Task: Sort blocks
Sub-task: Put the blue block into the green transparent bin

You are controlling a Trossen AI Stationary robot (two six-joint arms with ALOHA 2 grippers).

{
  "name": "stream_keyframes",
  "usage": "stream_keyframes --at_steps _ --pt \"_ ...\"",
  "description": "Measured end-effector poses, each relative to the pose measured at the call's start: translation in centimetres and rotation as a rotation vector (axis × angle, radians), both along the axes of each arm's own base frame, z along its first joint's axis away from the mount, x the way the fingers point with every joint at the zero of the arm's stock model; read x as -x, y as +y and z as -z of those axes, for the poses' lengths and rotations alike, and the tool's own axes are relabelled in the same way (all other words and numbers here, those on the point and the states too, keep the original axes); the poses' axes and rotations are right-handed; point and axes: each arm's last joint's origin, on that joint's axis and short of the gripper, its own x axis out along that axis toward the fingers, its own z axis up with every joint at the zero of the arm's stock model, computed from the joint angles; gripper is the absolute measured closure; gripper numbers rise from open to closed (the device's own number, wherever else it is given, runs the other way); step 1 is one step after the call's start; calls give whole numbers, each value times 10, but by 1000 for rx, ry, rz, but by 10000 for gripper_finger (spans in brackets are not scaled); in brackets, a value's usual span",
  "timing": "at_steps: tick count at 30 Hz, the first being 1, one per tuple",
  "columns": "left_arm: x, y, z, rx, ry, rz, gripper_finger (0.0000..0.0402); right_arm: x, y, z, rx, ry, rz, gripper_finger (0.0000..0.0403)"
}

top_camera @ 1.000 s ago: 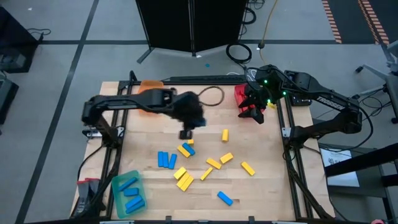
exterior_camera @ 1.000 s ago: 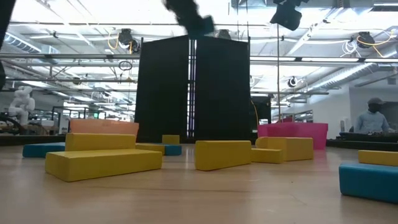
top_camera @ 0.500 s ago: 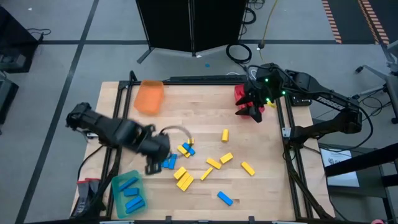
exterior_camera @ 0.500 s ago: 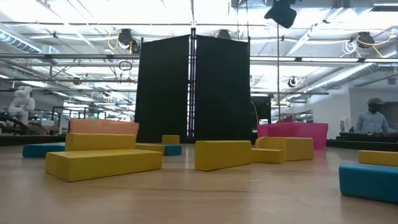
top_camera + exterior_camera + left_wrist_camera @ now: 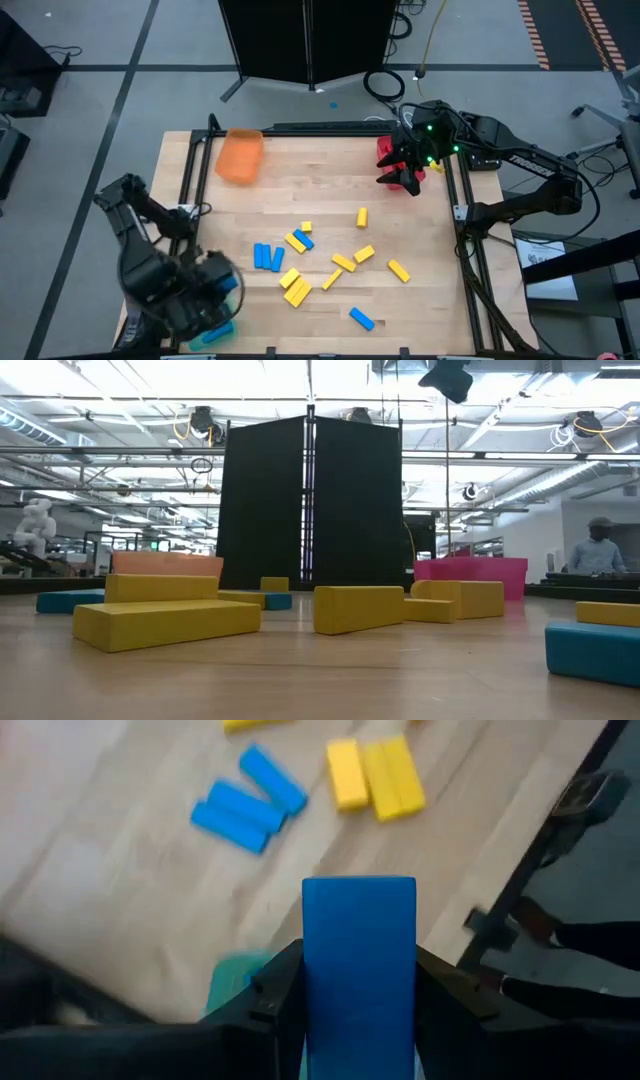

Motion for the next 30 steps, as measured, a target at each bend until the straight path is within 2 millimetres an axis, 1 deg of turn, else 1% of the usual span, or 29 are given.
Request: stream_keyframes --at_steps 3,5,12,17,22,26,30 --pt "13 -9 13 1 48 -45 265 0 0 0 13 -3 -9 167" --pt "21 -14 23 -9 91 -45 264 0 0 0 17 -5 -11 167" --pt "38 -27 53 -16 180 16 265 0 0 0 16 -5 -11 167" --pt "46 -38 78 16 180 47 265 0 0 0 16 -5 -11 167" --pt "54 -47 107 99 225 61 265 0 0 0 6 -4 -4 167" --pt "58 -54 125 158 205 85 265 0 0 0 3 -3 -1 167" --pt "63 -57 140 186 198 89 265 0 0 0 0 -2 0 167"
